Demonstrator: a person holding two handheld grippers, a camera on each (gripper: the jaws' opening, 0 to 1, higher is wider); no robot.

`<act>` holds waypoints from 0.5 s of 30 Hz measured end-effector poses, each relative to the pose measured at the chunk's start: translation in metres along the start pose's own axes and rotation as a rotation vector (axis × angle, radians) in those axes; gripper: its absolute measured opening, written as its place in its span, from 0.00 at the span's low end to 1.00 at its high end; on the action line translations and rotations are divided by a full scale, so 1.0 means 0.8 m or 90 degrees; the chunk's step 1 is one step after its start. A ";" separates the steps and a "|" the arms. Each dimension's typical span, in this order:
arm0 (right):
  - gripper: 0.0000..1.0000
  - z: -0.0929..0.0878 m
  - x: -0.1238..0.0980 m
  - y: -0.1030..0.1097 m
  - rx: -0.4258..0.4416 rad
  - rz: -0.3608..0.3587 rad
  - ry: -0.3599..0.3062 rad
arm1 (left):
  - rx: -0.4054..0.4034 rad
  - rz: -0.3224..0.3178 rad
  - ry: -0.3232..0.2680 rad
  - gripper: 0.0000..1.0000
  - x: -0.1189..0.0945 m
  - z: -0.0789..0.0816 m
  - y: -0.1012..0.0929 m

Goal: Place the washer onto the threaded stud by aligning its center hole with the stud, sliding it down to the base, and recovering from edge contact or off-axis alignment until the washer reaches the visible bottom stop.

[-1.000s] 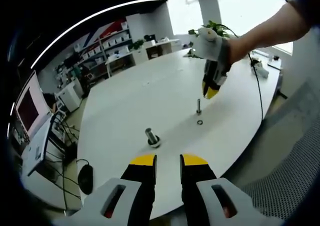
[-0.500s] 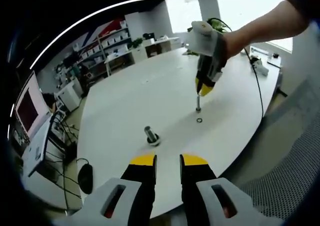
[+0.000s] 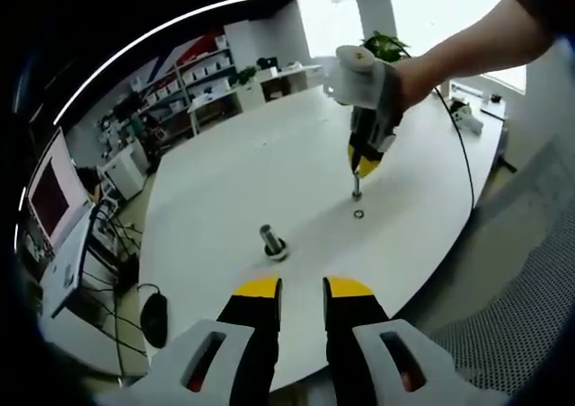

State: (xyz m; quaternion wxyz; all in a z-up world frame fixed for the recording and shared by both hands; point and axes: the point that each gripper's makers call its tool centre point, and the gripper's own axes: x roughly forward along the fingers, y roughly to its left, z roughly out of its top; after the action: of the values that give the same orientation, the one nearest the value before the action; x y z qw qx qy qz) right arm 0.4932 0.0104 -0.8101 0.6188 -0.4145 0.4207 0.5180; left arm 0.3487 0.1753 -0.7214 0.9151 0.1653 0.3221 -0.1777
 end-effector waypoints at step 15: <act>0.14 -0.016 0.034 -0.005 0.014 0.022 0.022 | -0.002 -0.003 0.005 0.16 0.001 -0.002 0.000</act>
State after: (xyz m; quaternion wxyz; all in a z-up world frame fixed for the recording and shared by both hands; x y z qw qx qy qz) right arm 0.4991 0.0055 -0.8399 0.6070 -0.4089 0.4439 0.5170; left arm 0.3480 0.1758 -0.7231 0.9134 0.1639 0.3267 -0.1790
